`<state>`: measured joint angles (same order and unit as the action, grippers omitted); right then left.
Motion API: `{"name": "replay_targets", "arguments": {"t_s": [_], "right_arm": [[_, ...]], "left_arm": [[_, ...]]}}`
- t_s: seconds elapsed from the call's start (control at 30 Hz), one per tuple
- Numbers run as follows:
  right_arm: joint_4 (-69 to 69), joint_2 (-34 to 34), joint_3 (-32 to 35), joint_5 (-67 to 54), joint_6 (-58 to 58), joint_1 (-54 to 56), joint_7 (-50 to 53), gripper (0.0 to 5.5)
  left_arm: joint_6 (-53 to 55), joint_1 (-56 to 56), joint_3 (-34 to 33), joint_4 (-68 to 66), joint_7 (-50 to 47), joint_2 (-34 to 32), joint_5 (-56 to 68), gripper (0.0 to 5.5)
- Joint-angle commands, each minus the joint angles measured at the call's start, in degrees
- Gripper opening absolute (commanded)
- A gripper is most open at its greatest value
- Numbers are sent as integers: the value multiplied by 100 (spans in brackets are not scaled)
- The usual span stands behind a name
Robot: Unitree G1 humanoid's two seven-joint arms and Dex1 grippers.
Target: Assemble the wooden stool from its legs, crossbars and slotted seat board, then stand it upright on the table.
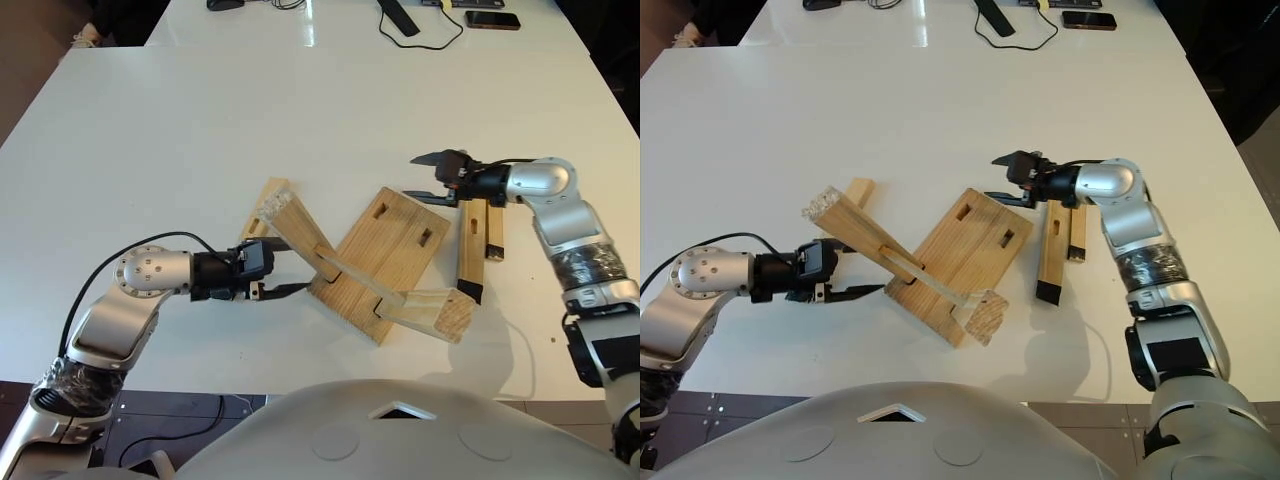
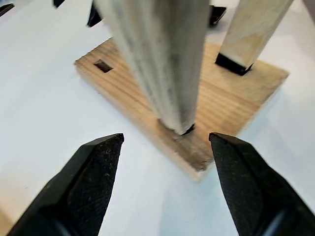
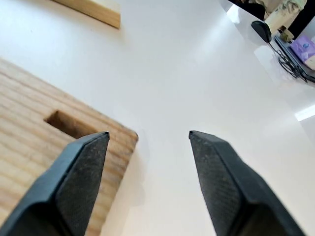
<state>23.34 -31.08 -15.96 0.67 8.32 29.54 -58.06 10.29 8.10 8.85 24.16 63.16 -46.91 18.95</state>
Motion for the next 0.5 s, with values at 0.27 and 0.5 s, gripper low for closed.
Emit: {"name": "replay_targets", "arguments": {"t_s": [0.27,0.5], "right_arm": [[2387,83,-855,1261,1511,571,118,299],[3273,-141,-957,1610,1791,841,382,299]], "left_arm": [[-458,-611,1279,-1015,-622,689,-1616,323],[-1049,-1735,1196,-2829,-1863,1324,-2621,323]]}}
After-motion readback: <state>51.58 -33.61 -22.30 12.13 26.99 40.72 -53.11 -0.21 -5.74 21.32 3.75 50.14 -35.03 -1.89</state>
